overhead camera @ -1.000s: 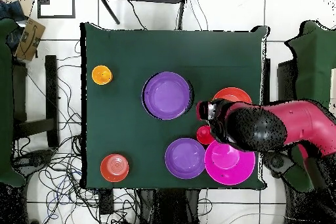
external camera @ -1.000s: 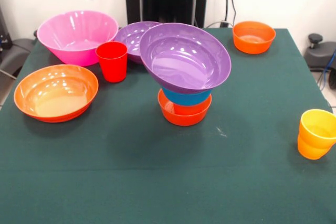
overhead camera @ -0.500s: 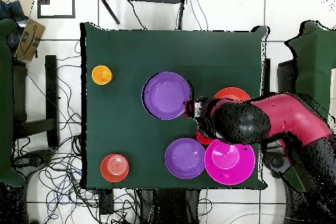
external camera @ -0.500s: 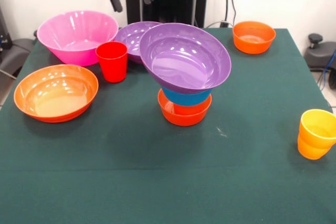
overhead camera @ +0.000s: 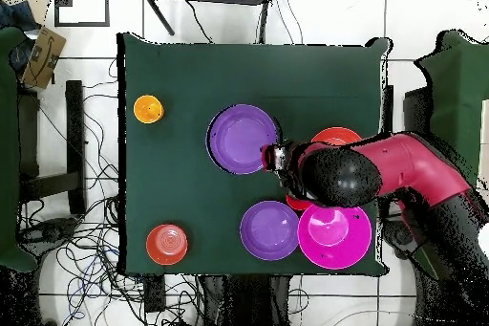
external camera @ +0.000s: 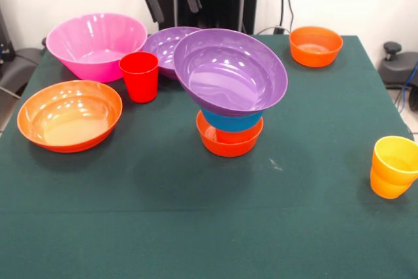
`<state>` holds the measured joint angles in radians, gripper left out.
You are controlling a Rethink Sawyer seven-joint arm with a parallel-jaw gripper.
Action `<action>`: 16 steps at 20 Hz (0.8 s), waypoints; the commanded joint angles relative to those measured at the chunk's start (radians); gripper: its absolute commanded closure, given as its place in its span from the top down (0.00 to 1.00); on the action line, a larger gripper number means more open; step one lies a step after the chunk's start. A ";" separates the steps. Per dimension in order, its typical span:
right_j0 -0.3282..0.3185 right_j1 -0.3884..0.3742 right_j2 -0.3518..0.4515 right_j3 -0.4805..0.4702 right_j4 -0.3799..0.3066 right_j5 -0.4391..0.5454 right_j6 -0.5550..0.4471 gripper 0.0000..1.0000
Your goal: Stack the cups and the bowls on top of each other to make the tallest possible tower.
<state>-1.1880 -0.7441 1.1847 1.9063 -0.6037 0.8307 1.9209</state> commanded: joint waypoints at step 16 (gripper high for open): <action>0.046 -0.035 -0.071 -0.021 -0.094 -0.088 -0.109 1.00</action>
<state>-1.1791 -0.7595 1.1795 1.9062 -0.6460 0.7612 1.9209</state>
